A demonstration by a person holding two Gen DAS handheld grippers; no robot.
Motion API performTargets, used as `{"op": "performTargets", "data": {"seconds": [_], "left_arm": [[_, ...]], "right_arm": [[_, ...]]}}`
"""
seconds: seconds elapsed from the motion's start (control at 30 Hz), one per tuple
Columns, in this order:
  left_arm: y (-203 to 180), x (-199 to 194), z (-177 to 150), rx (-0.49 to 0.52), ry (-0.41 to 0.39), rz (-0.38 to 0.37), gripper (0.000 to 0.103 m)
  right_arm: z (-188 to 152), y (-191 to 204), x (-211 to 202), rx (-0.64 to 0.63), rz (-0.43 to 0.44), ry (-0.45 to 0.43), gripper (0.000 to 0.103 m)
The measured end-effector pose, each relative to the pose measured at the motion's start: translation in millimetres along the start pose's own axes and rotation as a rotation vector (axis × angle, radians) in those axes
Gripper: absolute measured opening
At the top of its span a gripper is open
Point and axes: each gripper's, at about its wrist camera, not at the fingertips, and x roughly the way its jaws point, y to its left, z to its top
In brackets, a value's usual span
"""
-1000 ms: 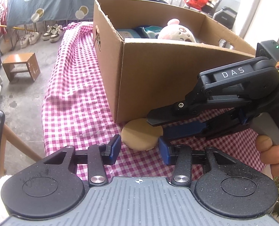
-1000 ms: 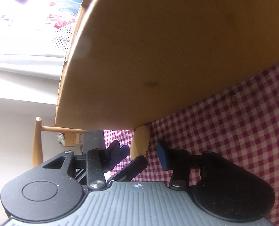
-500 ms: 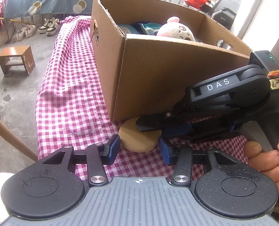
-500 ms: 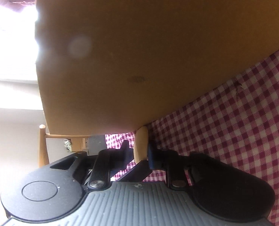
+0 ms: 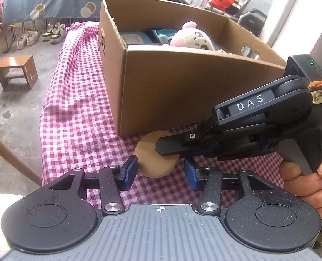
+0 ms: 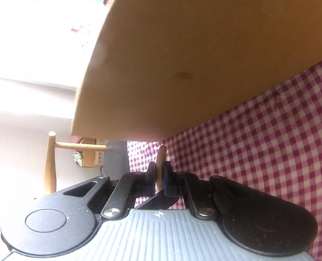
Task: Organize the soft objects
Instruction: 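Lift the tan pad with the right gripper and carry it over the box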
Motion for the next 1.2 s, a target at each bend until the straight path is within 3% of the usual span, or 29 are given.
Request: {"op": "performTargets", "data": {"seconds": [0.2, 0.43, 0.67, 0.9, 1.2], "left_arm": [[-14, -26, -1, 0.022, -0.042, 0.002, 0.046], [-44, -60, 10, 0.081, -0.130, -0.010, 0.046], [-76, -71, 32, 0.155, -0.216, -0.054, 0.047], [-104, -56, 67, 0.224, -0.261, -0.102, 0.047], [-113, -26, 104, 0.235, -0.267, -0.172, 0.066]], "right_arm": [[-22, 16, -22, -0.059, 0.022, -0.020, 0.008], [-40, 43, -68, -0.164, 0.068, -0.103, 0.008], [-26, 57, -129, -0.240, 0.105, -0.217, 0.008], [-4, 56, -170, -0.242, 0.117, -0.301, 0.008], [45, 37, -184, -0.148, 0.114, -0.354, 0.008]]}}
